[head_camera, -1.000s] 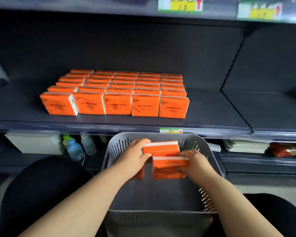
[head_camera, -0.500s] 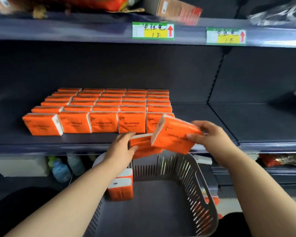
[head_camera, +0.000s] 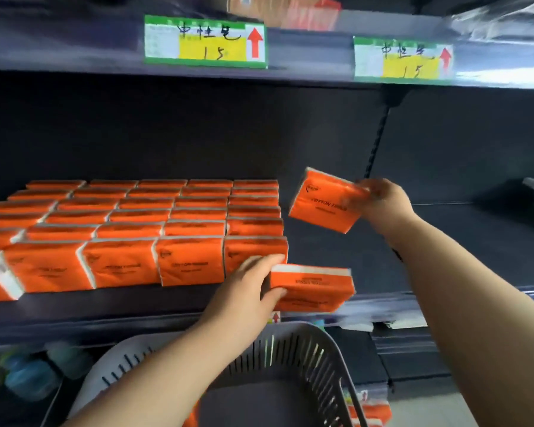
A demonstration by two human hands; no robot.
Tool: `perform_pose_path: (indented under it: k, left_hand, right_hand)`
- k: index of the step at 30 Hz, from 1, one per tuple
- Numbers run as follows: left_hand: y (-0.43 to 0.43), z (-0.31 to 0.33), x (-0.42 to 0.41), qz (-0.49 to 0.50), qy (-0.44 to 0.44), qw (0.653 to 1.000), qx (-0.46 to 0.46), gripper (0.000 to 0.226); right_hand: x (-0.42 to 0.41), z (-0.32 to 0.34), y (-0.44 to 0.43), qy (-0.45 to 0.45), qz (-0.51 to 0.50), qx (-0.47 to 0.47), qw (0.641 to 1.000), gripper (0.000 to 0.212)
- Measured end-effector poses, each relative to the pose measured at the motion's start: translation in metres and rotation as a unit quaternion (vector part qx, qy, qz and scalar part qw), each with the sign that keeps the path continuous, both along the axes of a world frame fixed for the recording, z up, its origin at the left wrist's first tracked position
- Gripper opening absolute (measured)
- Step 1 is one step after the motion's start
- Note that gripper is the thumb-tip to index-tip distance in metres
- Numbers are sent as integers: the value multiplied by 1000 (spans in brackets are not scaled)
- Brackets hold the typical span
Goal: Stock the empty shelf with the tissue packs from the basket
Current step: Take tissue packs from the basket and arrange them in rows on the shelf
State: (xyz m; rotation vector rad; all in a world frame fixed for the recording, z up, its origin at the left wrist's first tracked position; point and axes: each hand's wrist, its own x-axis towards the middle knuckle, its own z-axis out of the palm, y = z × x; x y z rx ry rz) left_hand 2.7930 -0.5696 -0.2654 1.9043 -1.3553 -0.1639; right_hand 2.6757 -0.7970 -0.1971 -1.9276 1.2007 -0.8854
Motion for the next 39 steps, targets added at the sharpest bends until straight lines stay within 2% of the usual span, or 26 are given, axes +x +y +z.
perform_pose_path:
  k: [3, 7, 12, 15, 18, 22, 28, 36, 39]
  left_hand:
    - [-23, -3, -3, -8, -17, 1000, -12, 50]
    - [-50, -11, -5, -14, -48, 999, -17, 49]
    - [-70, -21, -9, -38, -51, 997, -32, 48]
    - [-77, -23, -12, -57, -42, 997, -26, 50]
    - [-81, -21, -13, -61, -77, 995, -12, 53]
    - [-81, -21, -13, -84, -98, 991, 18, 58]
    - [-78, -28, -12, -81, -115, 990, -9, 64]
    - [-82, -28, -16, -76, -54, 995, -43, 46]
    - [-87, -19, -16, -73, -73, 993, -53, 41]
  right_hand:
    - [23, -11, -30, 107, -9, -62, 992, 27]
    - [61, -32, -67, 154, 10, -57, 986, 41]
    - [100, -44, -99, 196, 21, -54, 979, 34]
    - [116, -46, -117, 217, 23, -58, 974, 40]
    - [125, -52, -128, 244, 27, -58, 968, 45]
    - [134, -60, -132, 256, 30, -58, 965, 43]
    - [141, -65, -134, 193, 30, -20, 980, 60]
    - [127, -52, -125, 264, 44, -56, 962, 59]
    - [119, -42, -118, 289, 73, -74, 952, 59]
